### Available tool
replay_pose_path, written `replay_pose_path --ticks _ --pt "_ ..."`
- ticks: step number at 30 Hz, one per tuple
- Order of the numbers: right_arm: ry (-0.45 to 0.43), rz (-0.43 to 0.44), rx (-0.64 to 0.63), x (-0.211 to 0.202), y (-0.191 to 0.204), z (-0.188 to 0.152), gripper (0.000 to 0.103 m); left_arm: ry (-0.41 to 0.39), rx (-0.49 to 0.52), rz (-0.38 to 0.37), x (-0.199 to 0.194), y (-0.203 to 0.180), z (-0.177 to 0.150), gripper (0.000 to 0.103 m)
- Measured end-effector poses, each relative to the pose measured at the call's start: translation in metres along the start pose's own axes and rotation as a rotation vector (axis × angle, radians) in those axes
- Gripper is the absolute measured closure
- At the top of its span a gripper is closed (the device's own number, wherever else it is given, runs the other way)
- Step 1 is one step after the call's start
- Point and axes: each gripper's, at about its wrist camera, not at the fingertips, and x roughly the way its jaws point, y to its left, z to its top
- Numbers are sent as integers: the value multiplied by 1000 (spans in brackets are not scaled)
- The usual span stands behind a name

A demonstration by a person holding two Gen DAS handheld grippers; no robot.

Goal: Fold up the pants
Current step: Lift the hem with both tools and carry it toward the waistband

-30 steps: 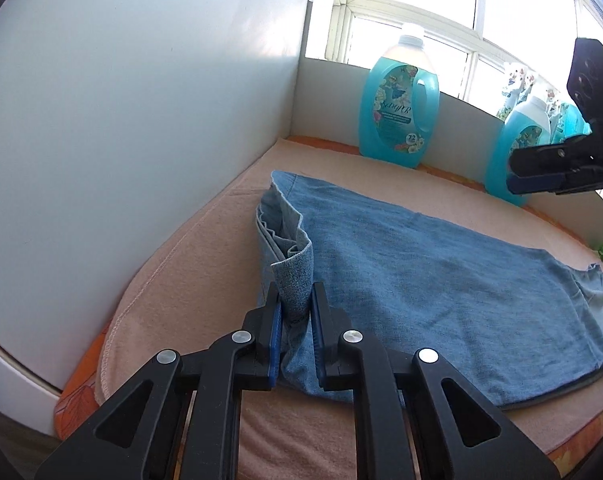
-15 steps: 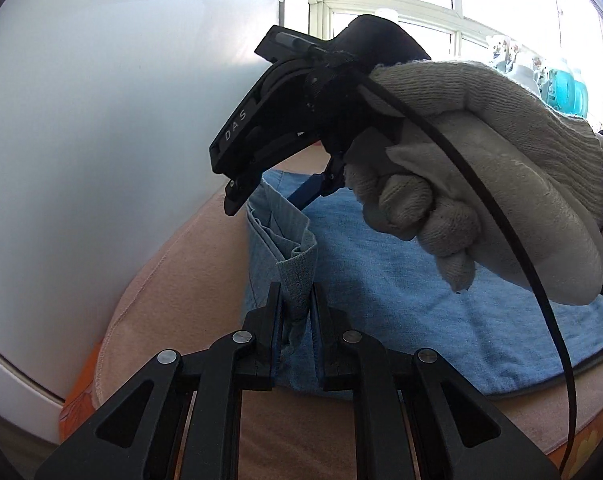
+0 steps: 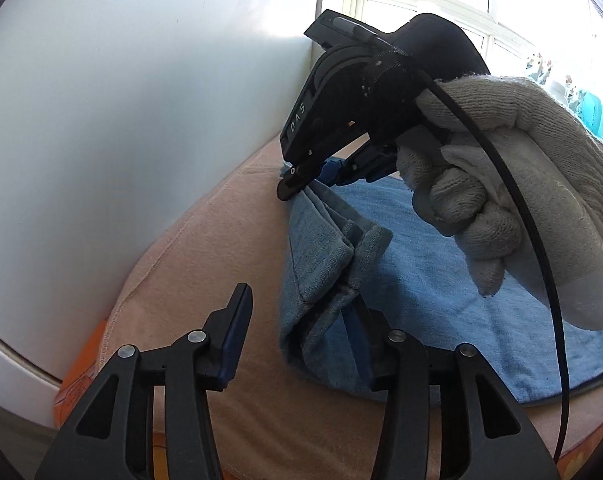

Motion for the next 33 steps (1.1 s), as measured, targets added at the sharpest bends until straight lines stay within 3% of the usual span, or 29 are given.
replay_pose_path --ticks 1,2,3,6,8,9,10,13,16,25,29,33 --pt "1 6 4 1 -1 0 89 -4 -1 -14 0 0 1 59" --pt "4 13 8 1 -2 0 89 -17 5 -22 -1 0 2 71" --pt "9 20 11 1 -5 1 89 -27 21 -28 -2 -2 2 91" --pt "13 20 27 1 -8 4 84 -47 65 -40 -6 -7 1 96" --pt "3 2 32 -2 -10 6 55 -62 77 -56 -11 -13 1 96" --pt "1 0 30 -3 -11 6 52 -70 86 -70 -15 -16 0 96" --pt "2 0 26 -3 -11 6 53 -75 94 -73 -19 -20 0 96" --pt "14 -4 29 -1 -9 6 84 -90 116 -83 -30 -26 -2 97" --pt "-16 45 55 -22 -16 3 90 -105 108 -103 -40 -27 3 97" --pt "-213 143 70 -142 -18 -8 93 -246 168 -212 -104 -53 35 97" --pt "-302 147 63 -202 -22 -6 93 -307 203 -285 -139 -72 54 97" --pt "-390 133 74 -266 -36 -34 93 -349 303 -355 -169 -110 62 97"
